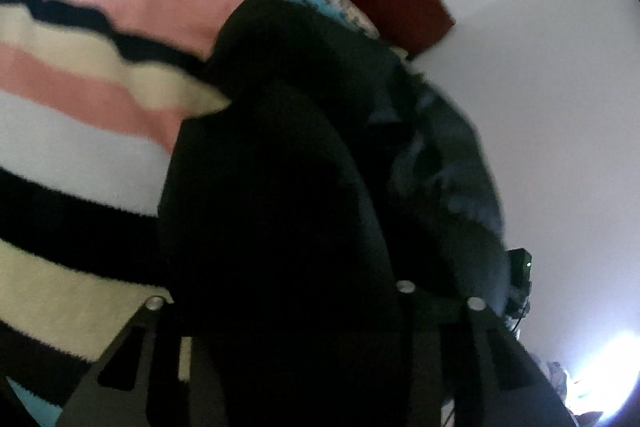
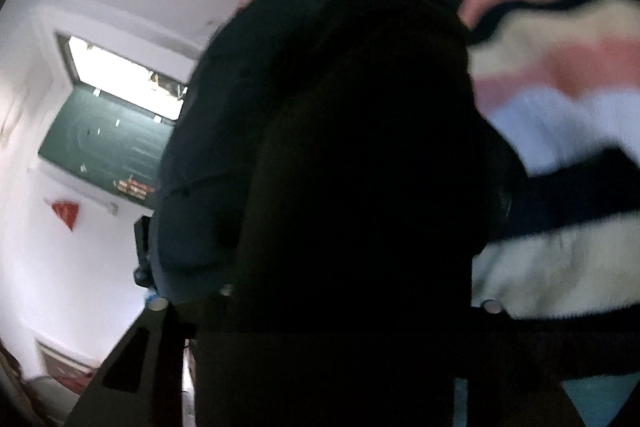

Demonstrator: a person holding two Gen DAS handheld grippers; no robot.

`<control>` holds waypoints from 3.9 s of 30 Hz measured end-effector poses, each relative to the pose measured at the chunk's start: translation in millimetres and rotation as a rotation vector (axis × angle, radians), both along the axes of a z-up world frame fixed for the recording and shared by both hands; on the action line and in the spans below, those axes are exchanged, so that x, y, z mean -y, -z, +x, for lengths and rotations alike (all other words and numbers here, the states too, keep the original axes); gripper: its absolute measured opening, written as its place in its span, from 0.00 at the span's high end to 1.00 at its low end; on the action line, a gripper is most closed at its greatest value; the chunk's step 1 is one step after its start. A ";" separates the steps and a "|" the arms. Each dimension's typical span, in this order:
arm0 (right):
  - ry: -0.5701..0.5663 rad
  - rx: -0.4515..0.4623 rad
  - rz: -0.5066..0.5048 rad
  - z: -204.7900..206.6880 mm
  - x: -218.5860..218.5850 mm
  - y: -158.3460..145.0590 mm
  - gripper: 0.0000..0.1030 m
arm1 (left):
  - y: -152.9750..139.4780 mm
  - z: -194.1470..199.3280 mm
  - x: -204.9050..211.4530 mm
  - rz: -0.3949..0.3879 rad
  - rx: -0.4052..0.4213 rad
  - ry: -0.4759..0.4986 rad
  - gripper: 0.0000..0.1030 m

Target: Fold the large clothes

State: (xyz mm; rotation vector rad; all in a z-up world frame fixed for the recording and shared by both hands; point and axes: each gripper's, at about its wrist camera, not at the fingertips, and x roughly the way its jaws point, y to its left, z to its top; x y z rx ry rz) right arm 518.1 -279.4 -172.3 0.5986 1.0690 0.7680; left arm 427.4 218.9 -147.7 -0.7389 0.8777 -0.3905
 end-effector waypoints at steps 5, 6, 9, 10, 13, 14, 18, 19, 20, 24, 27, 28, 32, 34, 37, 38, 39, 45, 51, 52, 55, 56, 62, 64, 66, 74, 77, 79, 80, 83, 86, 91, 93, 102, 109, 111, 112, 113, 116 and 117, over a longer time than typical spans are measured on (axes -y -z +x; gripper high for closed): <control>-0.020 0.145 -0.018 -4.6 -19.0 -57.8 0.71 | -42.4 -14.4 -2.8 -0.015 0.077 -0.010 0.67; -0.030 0.163 -0.018 -7.5 -21.8 -68.0 0.71 | -49.7 -19.7 -5.4 -0.016 0.086 -0.013 0.67; -0.060 0.205 -0.029 -13.9 -30.8 -93.1 0.71 | -71.4 -38.6 -6.7 -0.037 0.137 0.001 0.69; -0.066 0.214 -0.032 -16.4 -32.4 -97.8 0.71 | -83.3 -47.7 -2.6 -0.006 0.167 0.013 0.69; -0.067 0.231 -0.013 -33.1 -24.7 -106.4 0.71 | -92.5 -64.9 -0.9 -0.002 0.173 0.023 0.69; -0.063 0.228 -0.003 -31.4 -14.5 -109.0 0.71 | -90.5 -66.6 1.1 -0.008 0.165 0.023 0.69; -0.047 0.230 0.024 -53.8 3.7 -111.0 0.72 | -82.9 -71.7 12.9 -0.074 0.140 0.036 0.69; -0.048 0.231 0.022 -58.0 1.4 -112.0 0.72 | -77.2 -73.7 14.6 -0.087 0.140 0.044 0.69; -0.045 0.229 0.019 -63.1 3.0 -111.9 0.72 | -69.1 -68.1 12.3 -0.084 0.137 0.049 0.69; -0.020 0.169 -0.063 -59.2 10.9 -77.1 0.71 | -28.6 -58.1 9.8 0.000 0.105 0.037 0.69; 0.007 0.098 -0.138 -51.5 16.1 -31.4 0.60 | -0.5 -48.5 -1.6 0.088 0.051 0.006 0.64; 0.022 0.079 -0.132 -48.7 18.2 -25.0 0.57 | 6.4 -46.2 -7.2 0.073 0.032 0.004 0.61; 0.061 0.056 -0.136 -52.8 36.1 -6.3 0.36 | 9.9 -42.7 -17.7 0.074 0.015 0.008 0.55; 0.065 0.053 -0.157 -52.3 38.4 -7.2 0.28 | 7.6 -38.3 -23.9 0.058 0.004 0.011 0.54; 0.089 0.052 -0.203 -58.9 49.2 -11.0 0.09 | 3.5 -25.1 -41.0 0.016 -0.006 0.013 0.54; 0.104 0.057 -0.219 -62.7 54.8 -16.0 0.04 | 3.3 -25.5 -47.5 -0.004 -0.012 0.017 0.54; 0.123 0.065 -0.224 -65.0 62.2 -18.9 0.01 | 2.1 -30.2 -55.5 -0.010 -0.015 0.009 0.54; 0.228 0.077 -0.268 -93.3 104.6 -43.9 0.00 | -20.9 -86.1 -116.2 -0.037 0.017 -0.232 0.49; 0.229 0.122 -0.286 -137.8 108.4 -64.0 0.00 | -70.5 -149.2 -111.3 0.139 0.006 -0.332 0.49; 0.227 0.132 -0.308 -146.4 104.6 -67.6 0.00 | -79.7 -159.6 -99.4 0.181 0.007 -0.331 0.49; 0.228 0.150 -0.370 -171.9 89.9 -71.4 0.00 | -98.1 -183.1 -60.7 0.271 0.011 -0.320 0.49; 0.227 0.154 -0.387 -180.0 86.1 -71.7 0.00 | -101.5 -190.3 -50.6 0.289 0.013 -0.316 0.49; 0.214 0.160 -0.481 -231.9 58.5 -74.7 0.00 | -115.4 -238.7 24.6 0.391 0.050 -0.321 0.49; 0.217 0.167 -0.496 -247.0 51.0 -78.9 0.00 | -117.3 -250.5 43.1 0.421 0.053 -0.317 0.49; 0.219 0.184 -0.517 -262.0 43.1 -86.8 0.01 | -119.6 -265.4 62.9 0.458 0.044 -0.308 0.39; 0.323 0.360 -0.661 -334.2 13.5 -130.3 0.01 | -133.7 -312.8 127.8 0.604 0.089 -0.286 0.35; 0.395 0.411 -0.683 -360.3 6.2 -143.8 0.01 | -144.5 -329.1 152.8 0.714 0.148 -0.276 0.35; 0.427 0.433 -0.695 -377.1 0.0 -150.2 0.01 | -149.7 -339.9 162.0 0.747 0.190 -0.281 0.35; 0.436 0.444 -0.701 -384.1 -2.9 -152.9 0.01 | -153.1 -346.5 166.0 0.752 0.213 -0.283 0.35; 0.455 0.494 -0.735 -405.6 -13.6 -162.5 0.01 | -160.6 -363.8 178.9 0.767 0.268 -0.262 0.35; 0.472 0.537 -0.750 -420.9 -20.2 -171.1 0.01 | -163.4 -377.5 189.5 0.792 0.305 -0.264 0.35; 0.493 0.588 -0.751 -438.3 -24.9 -181.6 0.01 | -162.5 -389.0 201.2 0.807 0.331 -0.260 0.35; 0.497 0.606 -0.755 -443.1 -26.1 -184.3 0.01 | -161.4 -392.1 206.5 0.818 0.342 -0.253 0.35; 0.487 0.622 -0.749 -446.9 -24.4 -183.8 0.01 | -159.9 -396.5 212.5 0.808 0.367 -0.249 0.35; 0.471 0.599 -0.737 -436.8 -23.4 -173.7 0.01 | -155.0 -392.4 213.4 0.830 0.342 -0.249 0.35; 0.467 0.589 -0.735 -433.7 -22.8 -170.3 0.01 | -153.4 -390.7 213.3 0.833 0.332 -0.248 0.35; 0.466 0.585 -0.734 -431.9 -22.1 -168.9 0.01 | -152.4 -390.2 212.8 0.832 0.328 -0.248 0.35; 0.465 0.580 -0.732 -430.3 -21.3 -167.5 0.01 | -151.4 -389.4 212.2 0.833 0.324 -0.248 0.35; 0.463 0.563 -0.729 -425.7 -18.5 -162.8 0.01 | -147.6 -386.5 209.6 0.829 0.313 -0.245 0.35; 0.464 0.559 -0.730 -424.3 -17.9 -161.3 0.01 | -146.5 -385.8 209.1 0.830 0.311 -0.245 0.35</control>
